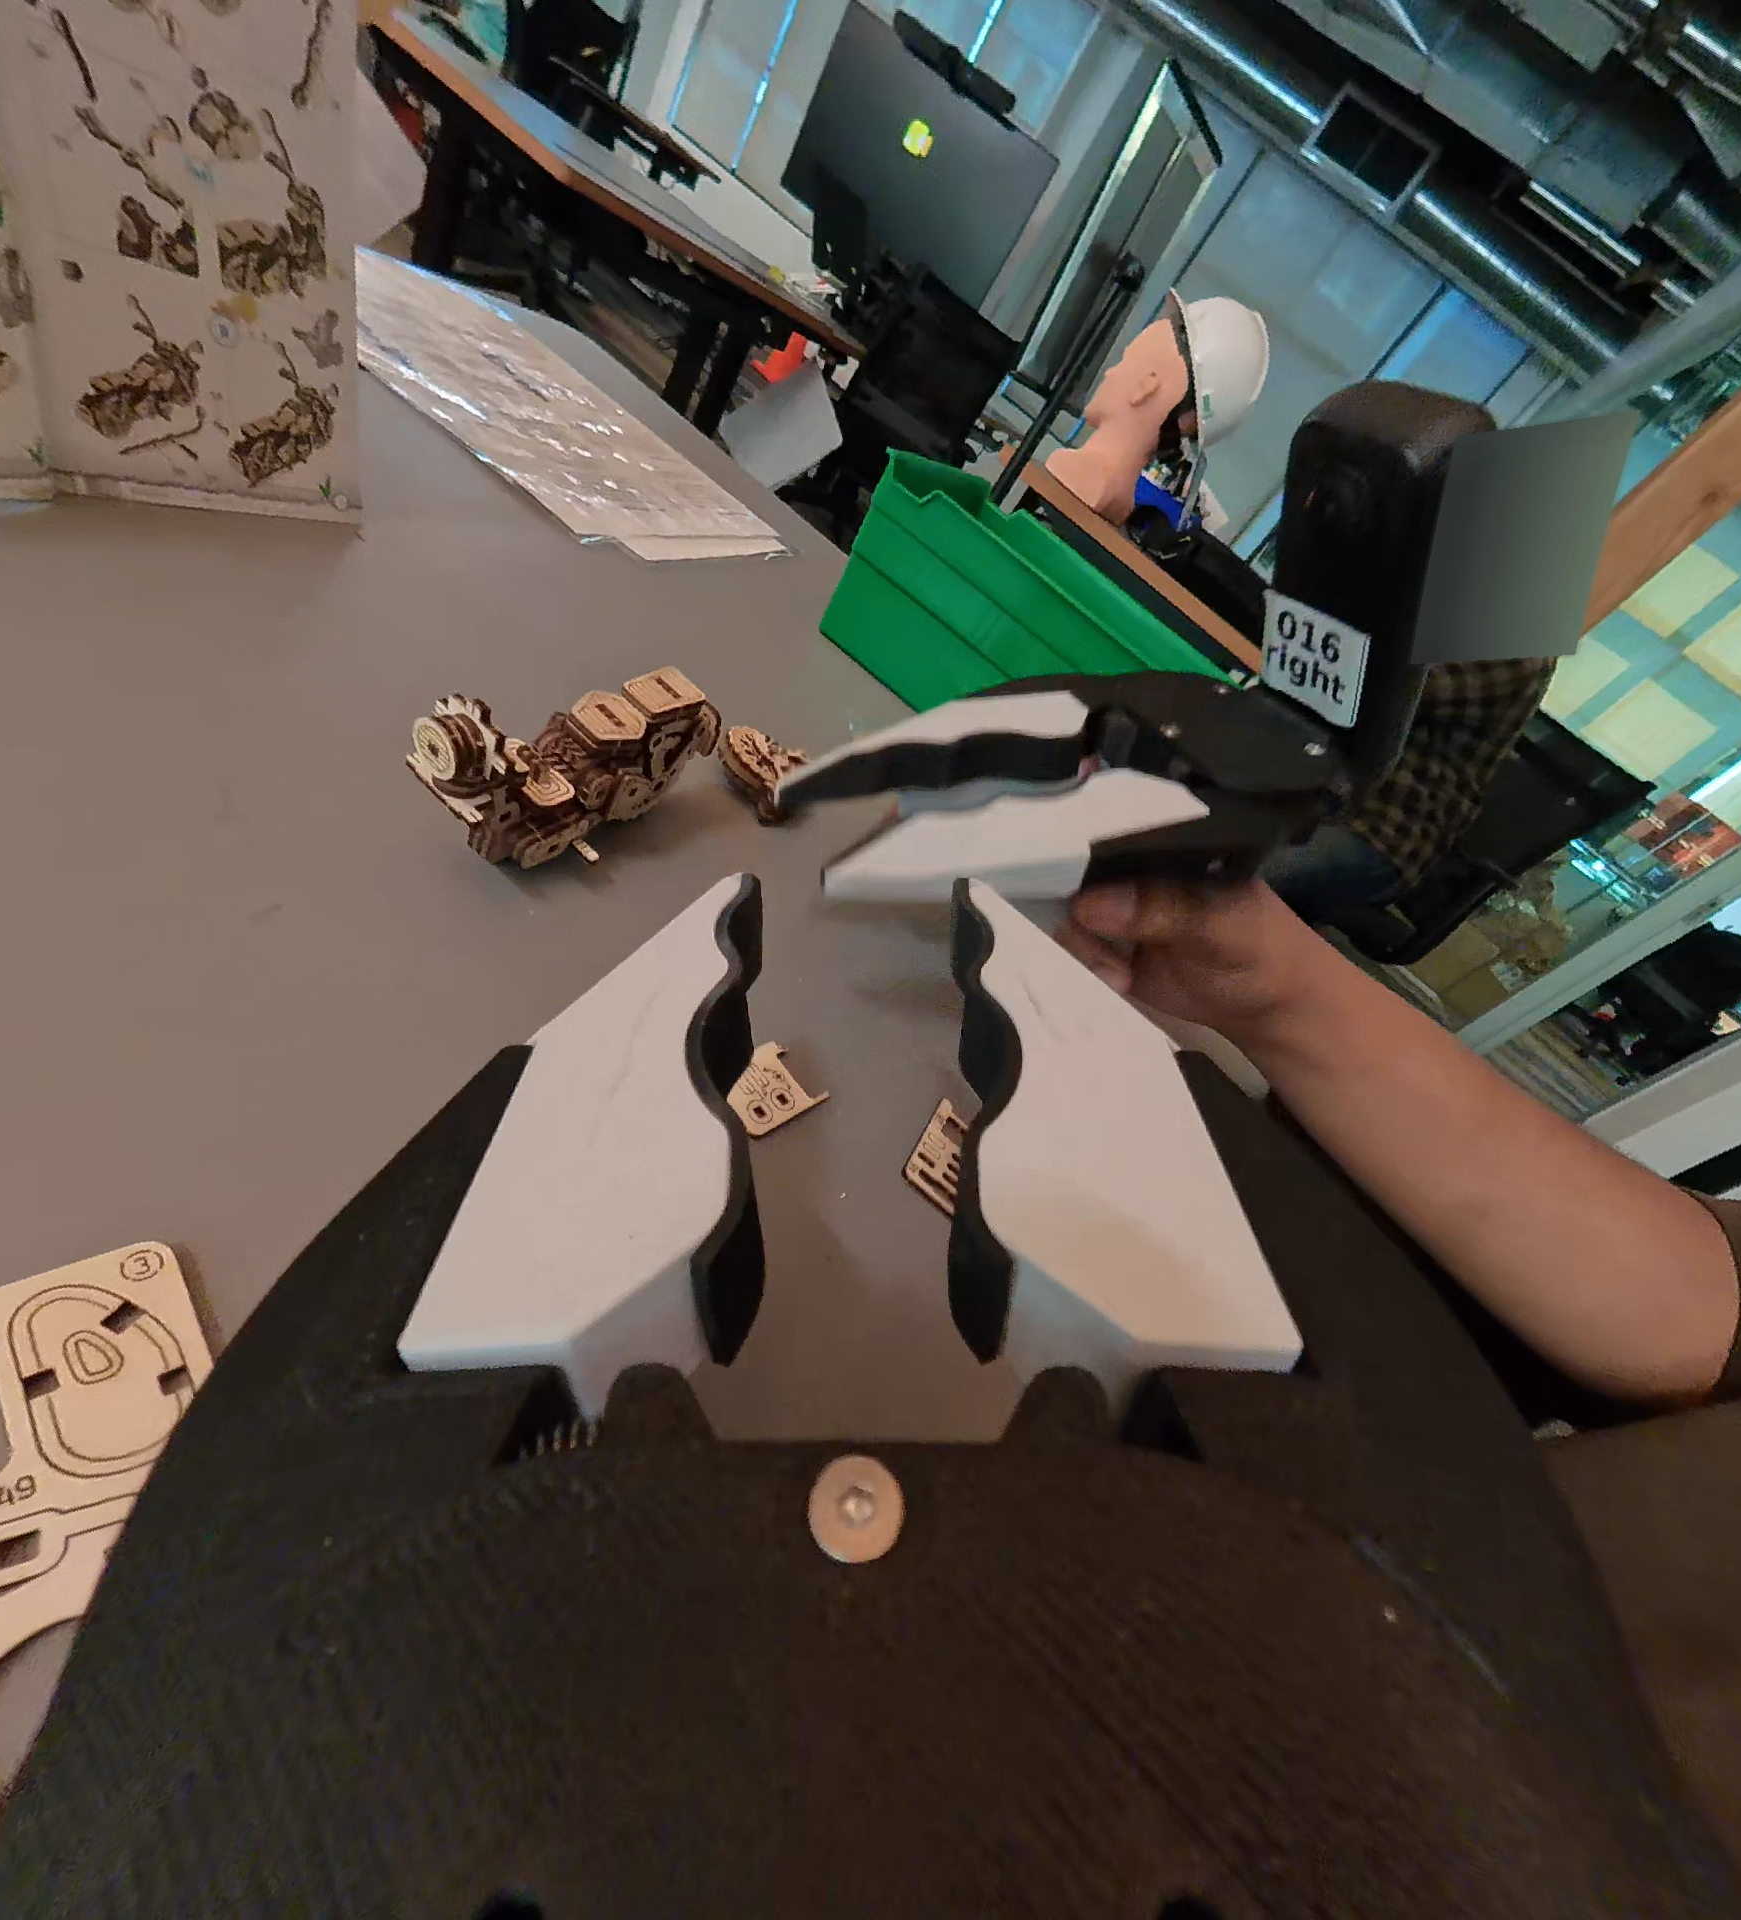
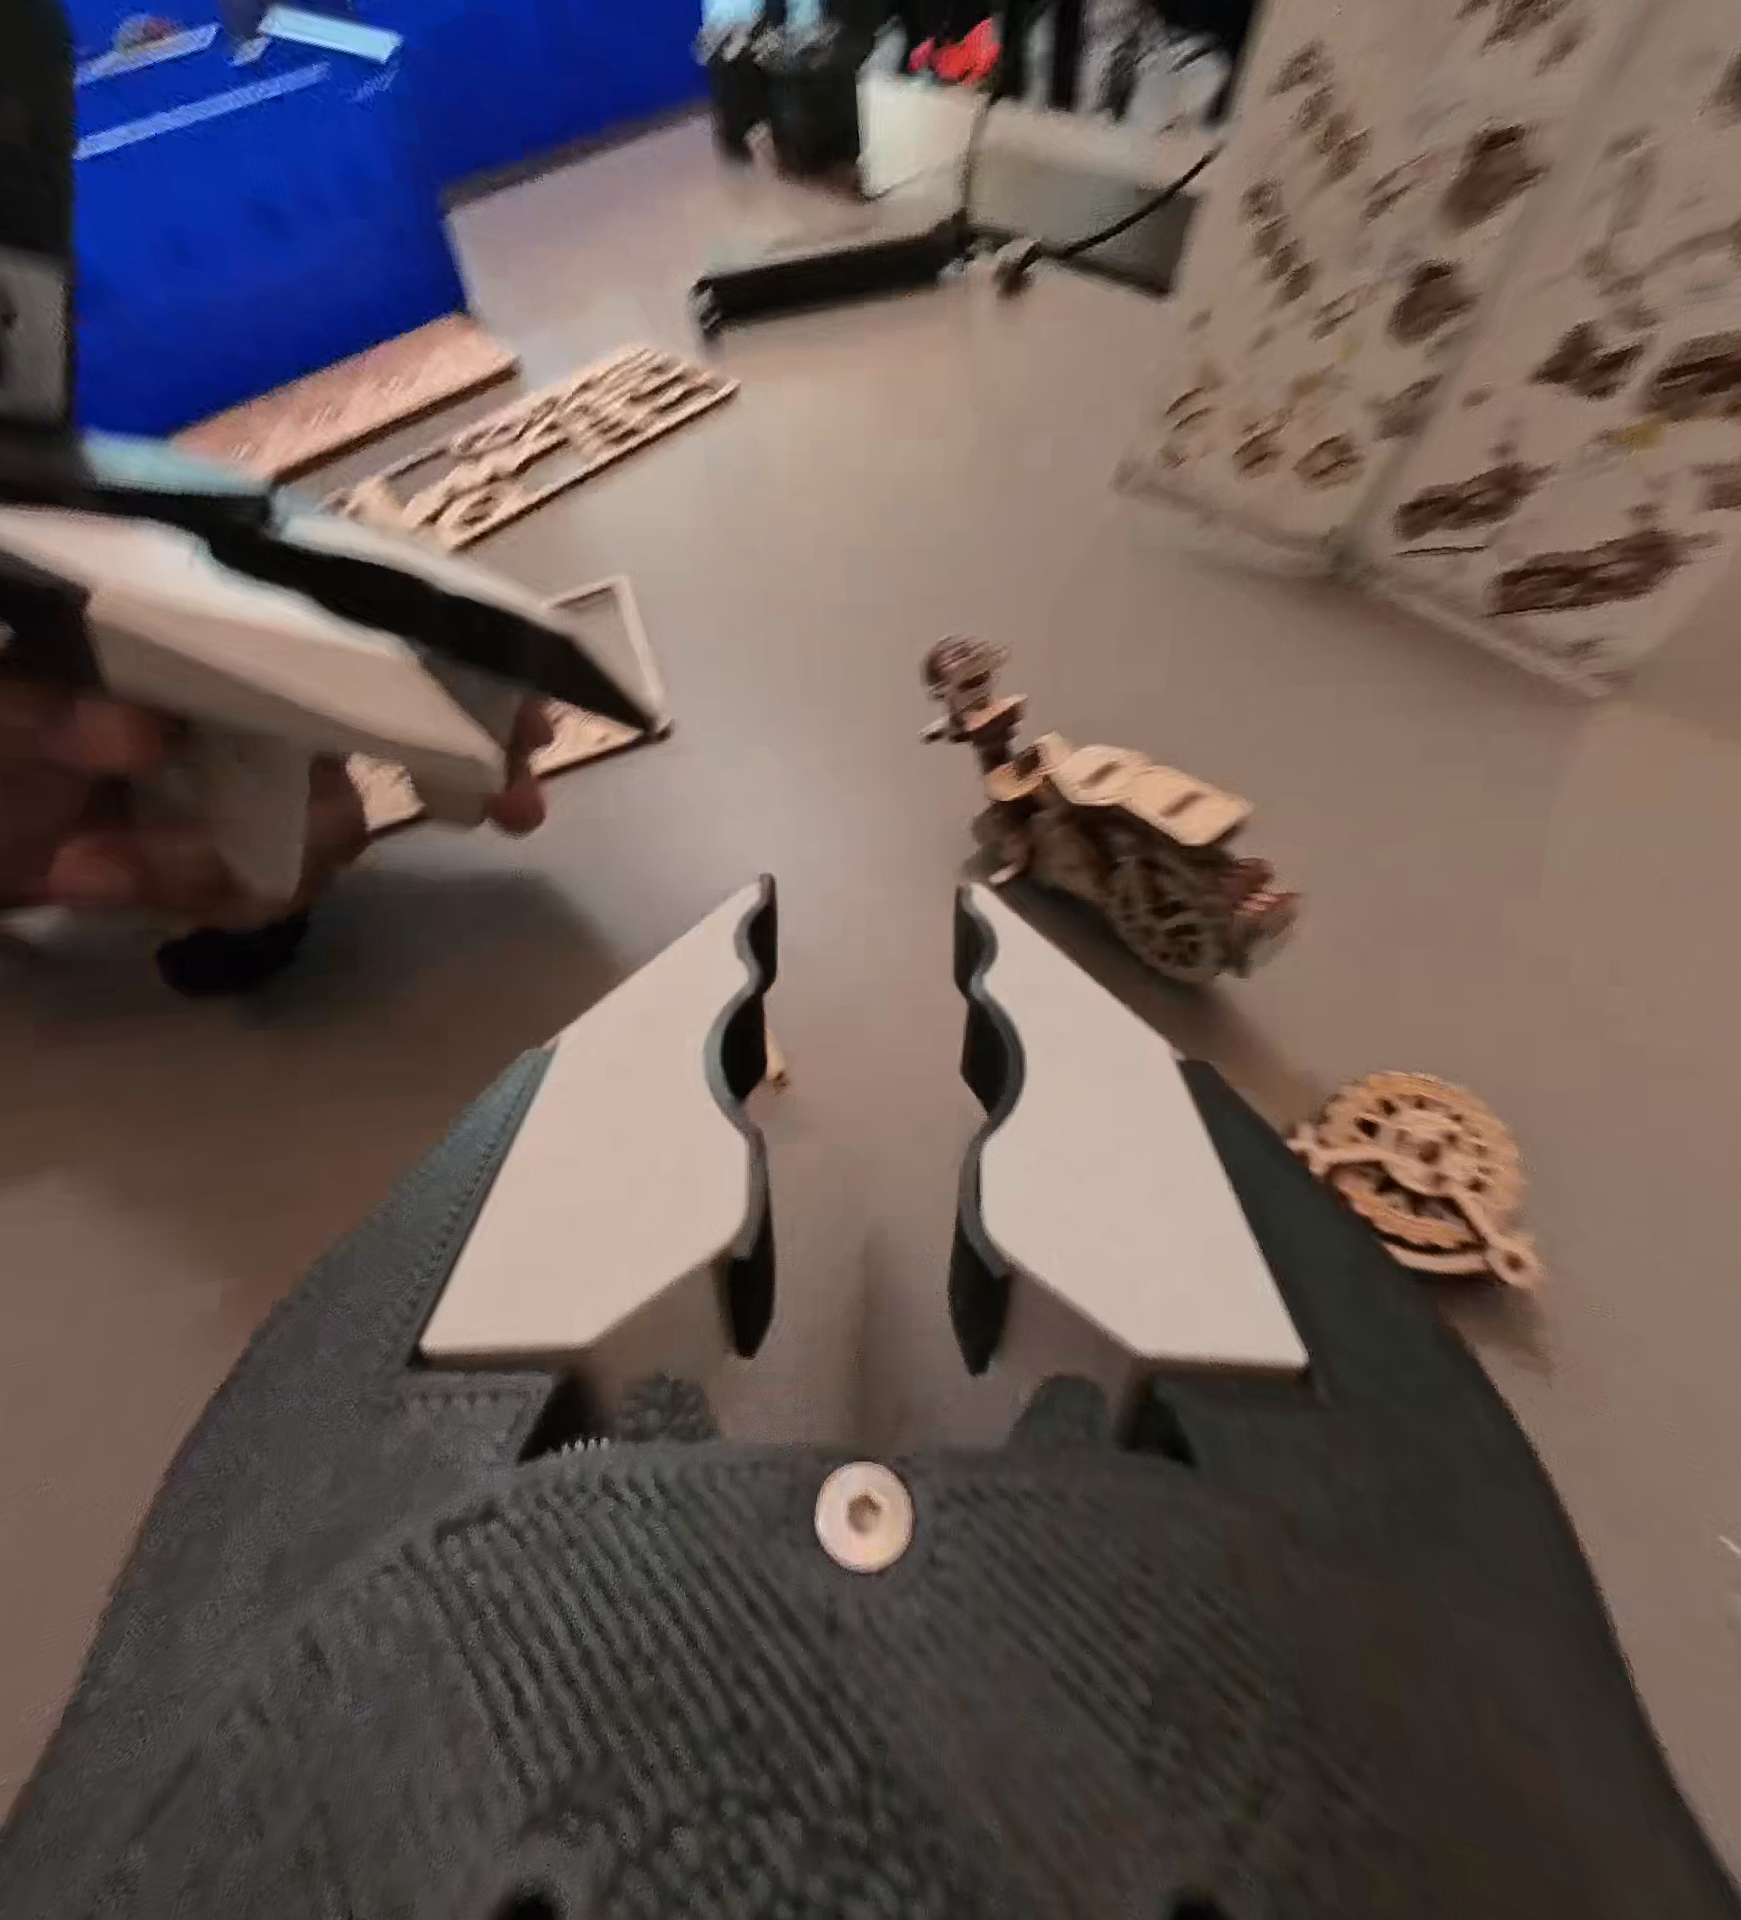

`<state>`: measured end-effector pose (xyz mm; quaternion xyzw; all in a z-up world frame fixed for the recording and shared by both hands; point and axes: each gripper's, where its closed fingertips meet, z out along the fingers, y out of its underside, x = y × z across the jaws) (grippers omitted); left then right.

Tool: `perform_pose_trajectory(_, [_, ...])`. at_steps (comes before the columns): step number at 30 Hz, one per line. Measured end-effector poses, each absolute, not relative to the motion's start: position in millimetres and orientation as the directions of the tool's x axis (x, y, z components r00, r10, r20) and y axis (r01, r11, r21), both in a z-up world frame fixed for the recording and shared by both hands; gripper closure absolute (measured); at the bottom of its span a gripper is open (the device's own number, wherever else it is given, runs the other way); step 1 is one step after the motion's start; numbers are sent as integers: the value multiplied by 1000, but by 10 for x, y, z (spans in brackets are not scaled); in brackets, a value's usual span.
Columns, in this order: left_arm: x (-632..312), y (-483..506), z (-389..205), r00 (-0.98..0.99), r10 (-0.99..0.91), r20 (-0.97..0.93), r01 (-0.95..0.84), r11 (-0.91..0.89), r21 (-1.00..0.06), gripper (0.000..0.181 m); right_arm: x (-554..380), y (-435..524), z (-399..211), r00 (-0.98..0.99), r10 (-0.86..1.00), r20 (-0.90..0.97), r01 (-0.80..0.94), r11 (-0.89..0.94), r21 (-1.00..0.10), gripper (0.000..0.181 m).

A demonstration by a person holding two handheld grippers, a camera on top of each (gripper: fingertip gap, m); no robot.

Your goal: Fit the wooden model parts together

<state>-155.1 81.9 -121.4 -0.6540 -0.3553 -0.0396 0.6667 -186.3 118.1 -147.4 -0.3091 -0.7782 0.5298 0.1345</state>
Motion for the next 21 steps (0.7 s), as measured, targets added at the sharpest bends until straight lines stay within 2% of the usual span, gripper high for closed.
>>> perform_pose_trajectory(3, [-1552, 835, -1259, 734, 418, 535, 531, 137, -836, 147, -1975, 1304, -1375, -716, 685, -134, 340, 174, -924, 150])
perform_pose_trajectory(7, [-1590, 798, -1260, 716, 422, 556, 544, 163, -823, 147, -2020, 1364, -1356, -681, 724, -113, 333, 167, -928, 152])
perform_pose_trajectory(11, [-1608, 807, -1299, 669, 387, 635, 610, 203, -766, 163, -1967, 1288, -1451, -704, 705, -86, 342, 230, -911, 157])
perform_pose_trajectory(13, [-1575, 813, -1271, 670, 344, 657, 623, 221, -751, 181, -1933, 1234, -1489, -721, 690, -59, 331, 269, -904, 160])
perform_pose_trajectory(14, [-1595, 788, -1271, 662, 358, 658, 618, 235, -750, 181, -1917, 1207, -1505, -728, 684, -48, 326, 285, -901, 161])
perform_pose_trajectory(18, [-1658, 709, -1262, 684, 451, 573, 545, 206, -813, 181, -1888, 1155, -1563, -740, 672, -9, 316, 336, -887, 165])
perform_pose_trajectory(21, [-1682, 679, -1248, 715, 537, 449, 453, 133, -882, 181, -1900, 1194, -1559, -730, 683, 24, 308, 360, -881, 178])
